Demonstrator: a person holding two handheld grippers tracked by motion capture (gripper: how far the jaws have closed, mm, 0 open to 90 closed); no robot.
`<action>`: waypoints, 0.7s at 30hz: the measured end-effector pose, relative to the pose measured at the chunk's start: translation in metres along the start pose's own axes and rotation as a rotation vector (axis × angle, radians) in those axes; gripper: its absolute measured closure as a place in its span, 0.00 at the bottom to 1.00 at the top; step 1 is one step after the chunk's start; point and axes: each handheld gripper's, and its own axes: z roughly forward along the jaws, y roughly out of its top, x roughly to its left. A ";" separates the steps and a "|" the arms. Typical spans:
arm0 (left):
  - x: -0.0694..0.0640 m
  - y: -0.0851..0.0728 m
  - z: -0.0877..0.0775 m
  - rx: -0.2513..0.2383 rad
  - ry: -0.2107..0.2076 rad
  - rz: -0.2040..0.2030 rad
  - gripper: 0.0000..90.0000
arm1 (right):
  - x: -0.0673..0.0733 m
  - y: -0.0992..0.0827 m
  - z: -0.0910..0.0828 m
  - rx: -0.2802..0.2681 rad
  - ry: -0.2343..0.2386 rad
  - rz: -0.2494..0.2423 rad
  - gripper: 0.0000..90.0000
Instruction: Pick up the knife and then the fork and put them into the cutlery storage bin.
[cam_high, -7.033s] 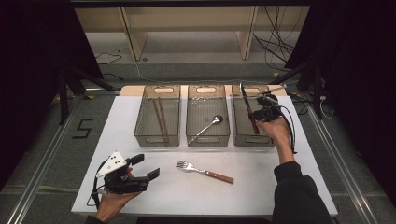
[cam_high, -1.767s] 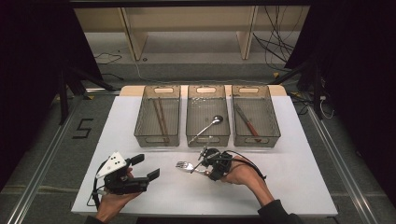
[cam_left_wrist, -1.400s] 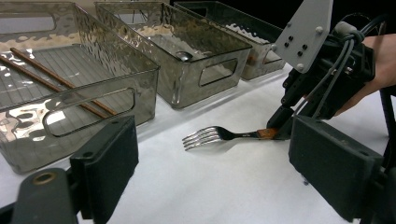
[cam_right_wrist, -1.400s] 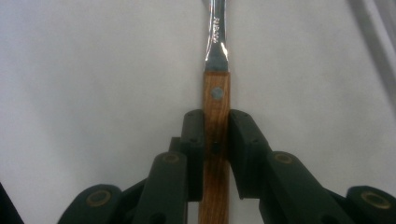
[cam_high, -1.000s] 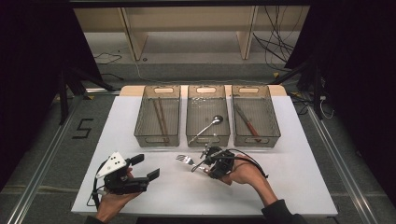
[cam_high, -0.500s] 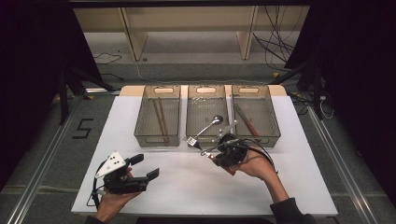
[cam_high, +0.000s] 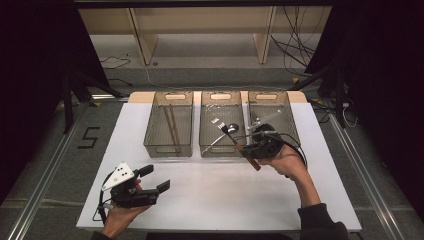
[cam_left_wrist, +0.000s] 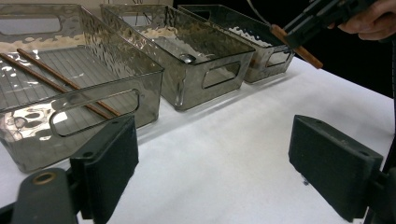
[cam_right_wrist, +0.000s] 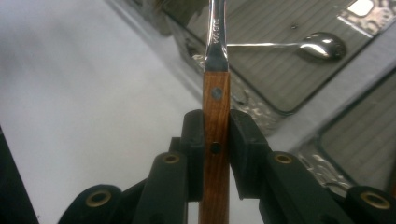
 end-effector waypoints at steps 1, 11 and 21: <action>0.000 0.000 0.000 0.001 0.001 0.002 0.17 | -0.003 0.000 -0.002 -0.007 -0.005 0.009 0.86; 0.000 0.000 -0.001 -0.005 0.002 -0.002 0.17 | -0.030 0.004 -0.021 -0.061 -0.064 0.090 0.86; 0.000 0.000 -0.001 -0.008 0.001 -0.006 0.17 | -0.057 0.008 -0.028 -0.076 -0.126 0.160 0.86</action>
